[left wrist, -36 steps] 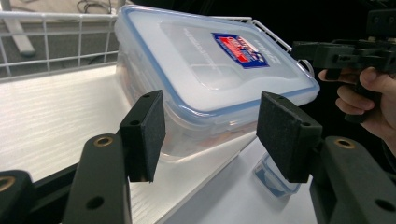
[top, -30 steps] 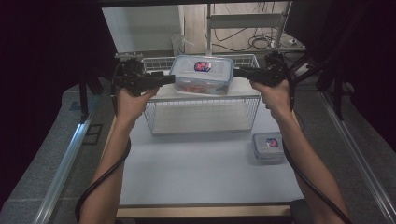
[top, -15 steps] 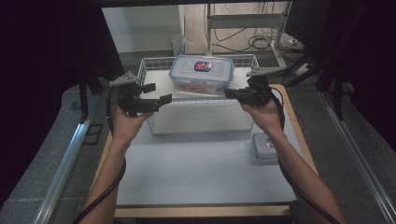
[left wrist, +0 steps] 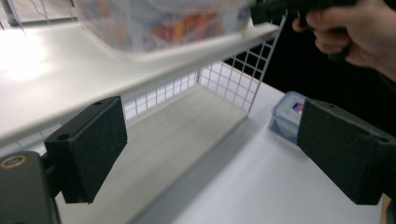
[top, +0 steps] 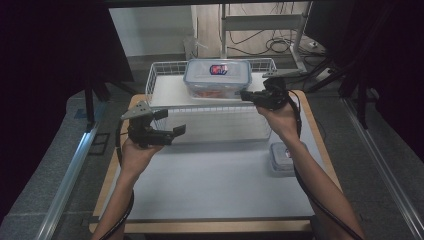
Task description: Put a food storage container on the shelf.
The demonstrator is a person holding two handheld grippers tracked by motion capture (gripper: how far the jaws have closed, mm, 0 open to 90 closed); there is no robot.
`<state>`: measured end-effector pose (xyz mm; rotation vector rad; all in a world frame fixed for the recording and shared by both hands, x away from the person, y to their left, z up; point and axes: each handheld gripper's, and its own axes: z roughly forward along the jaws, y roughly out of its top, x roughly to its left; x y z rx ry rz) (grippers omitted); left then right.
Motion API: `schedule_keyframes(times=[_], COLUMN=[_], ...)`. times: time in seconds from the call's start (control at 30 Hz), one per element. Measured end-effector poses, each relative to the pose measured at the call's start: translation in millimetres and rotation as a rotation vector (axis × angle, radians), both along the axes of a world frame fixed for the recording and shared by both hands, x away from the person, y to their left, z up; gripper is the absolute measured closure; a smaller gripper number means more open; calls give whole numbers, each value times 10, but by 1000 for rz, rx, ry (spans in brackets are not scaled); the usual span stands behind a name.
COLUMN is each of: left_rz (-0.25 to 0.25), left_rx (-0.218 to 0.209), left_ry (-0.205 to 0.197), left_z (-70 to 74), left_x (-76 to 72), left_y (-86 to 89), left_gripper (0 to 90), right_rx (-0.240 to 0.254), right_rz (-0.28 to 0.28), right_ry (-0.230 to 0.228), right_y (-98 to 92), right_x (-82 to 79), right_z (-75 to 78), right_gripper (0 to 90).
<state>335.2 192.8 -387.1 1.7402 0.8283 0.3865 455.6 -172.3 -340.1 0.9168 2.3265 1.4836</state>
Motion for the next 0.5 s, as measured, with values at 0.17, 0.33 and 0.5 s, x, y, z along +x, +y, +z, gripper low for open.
schedule_keyframes(times=[0.17,0.33,0.5], left_rz=[-20,-37,-47], left_rx=[18,28,43], left_ry=[4,3,-3], left_z=[-112,-145,-161], left_x=[-74,-110,-175], left_y=[-85,-158,-209], left_gripper=[81,81,77], right_rx=[-1,-8,8], right_rz=[-17,-24,-15], right_ry=[5,4,3], right_y=[0,-5,-42], right_x=[66,80,43], right_z=[-9,-14,-20], right_gripper=[895,894,894])
